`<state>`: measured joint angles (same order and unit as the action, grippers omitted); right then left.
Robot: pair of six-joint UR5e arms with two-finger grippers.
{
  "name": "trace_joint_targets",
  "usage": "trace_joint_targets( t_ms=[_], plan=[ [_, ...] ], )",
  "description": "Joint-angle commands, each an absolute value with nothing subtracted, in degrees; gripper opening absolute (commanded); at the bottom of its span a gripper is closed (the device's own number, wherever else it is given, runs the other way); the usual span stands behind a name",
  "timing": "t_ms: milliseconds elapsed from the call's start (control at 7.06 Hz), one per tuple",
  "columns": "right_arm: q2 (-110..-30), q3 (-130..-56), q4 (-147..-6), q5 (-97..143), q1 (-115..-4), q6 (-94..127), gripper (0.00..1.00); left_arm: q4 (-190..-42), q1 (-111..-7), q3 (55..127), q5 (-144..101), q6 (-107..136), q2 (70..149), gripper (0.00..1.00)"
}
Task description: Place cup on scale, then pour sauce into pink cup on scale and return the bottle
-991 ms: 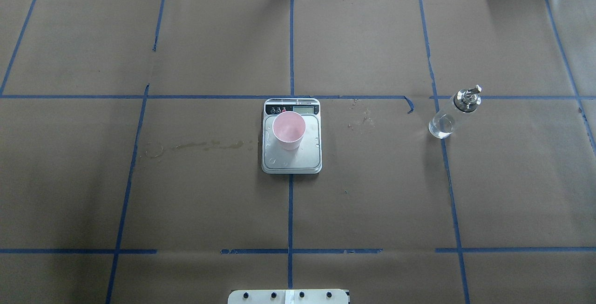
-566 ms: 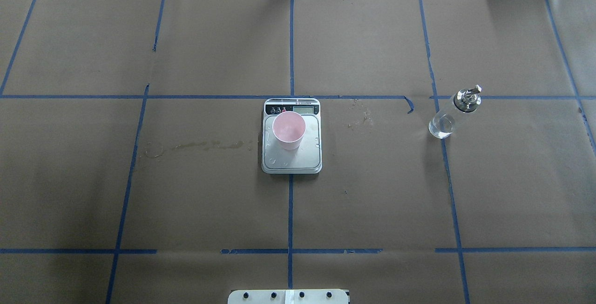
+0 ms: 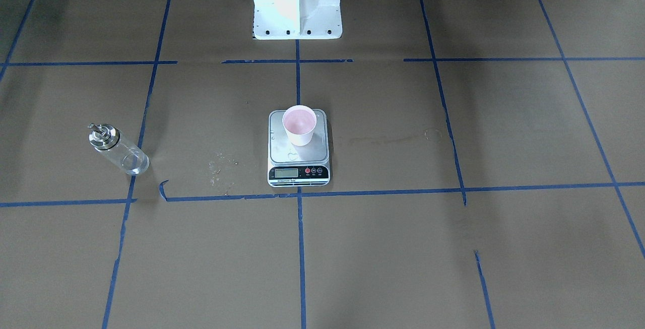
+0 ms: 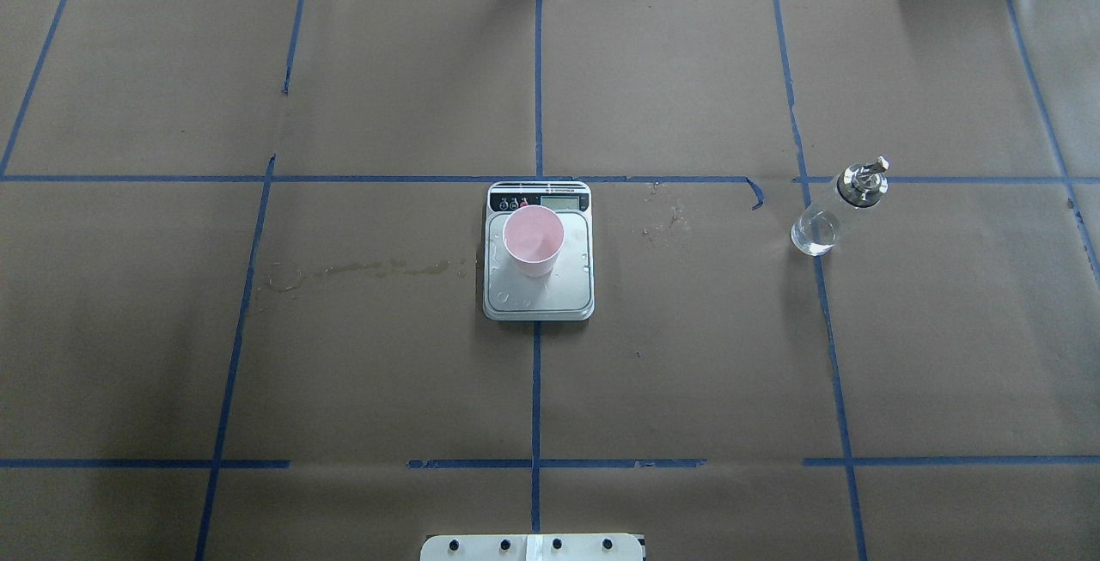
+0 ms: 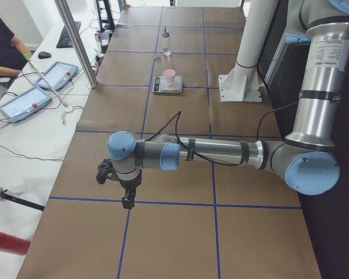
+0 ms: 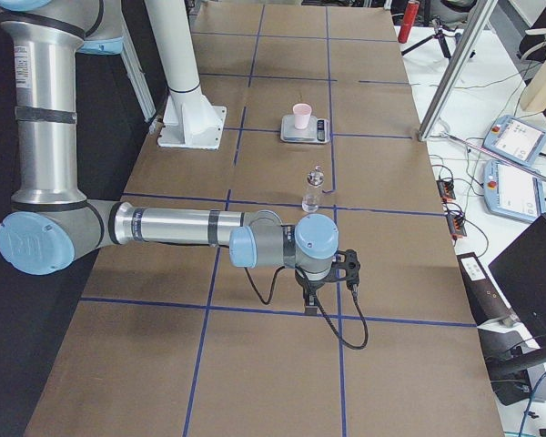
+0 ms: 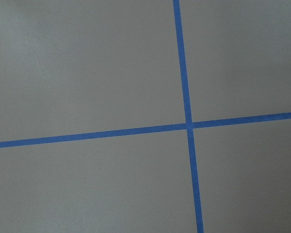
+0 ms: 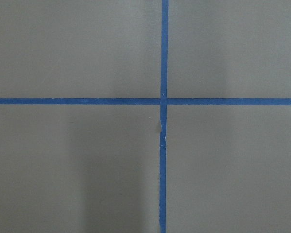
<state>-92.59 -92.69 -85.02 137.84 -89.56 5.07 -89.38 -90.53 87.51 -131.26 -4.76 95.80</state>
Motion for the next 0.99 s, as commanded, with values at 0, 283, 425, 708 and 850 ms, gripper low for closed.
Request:
trace_joint_targets(
  t_ms=[0,283,425,708,850],
  plan=[
    [-92.46,-92.9,-84.46,137.9,-89.56,10.19,1.0,-89.38,-90.53,87.54,-131.4,-4.75,95.63,1.0],
    [-92.46,-92.99,-84.46,137.72,-89.56,10.11,1.0,-89.38,-90.53,87.54,-131.31,-4.75,95.62,1.0],
    [-92.46,-92.99,-84.46,137.55,-89.56,10.11,1.0,-89.38,-90.53,87.54,-131.4,-4.75,95.62,1.0],
    [-92.46,-93.08,-84.46,137.29,-89.56,9.93,1.0,-89.3,-90.53,87.63,-131.4,-4.75,95.54,1.0],
    [-92.46,-93.16,-84.46,137.29,-89.56,9.93,1.0,-89.3,-90.53,87.54,-131.4,-4.83,95.54,1.0]
  ],
)
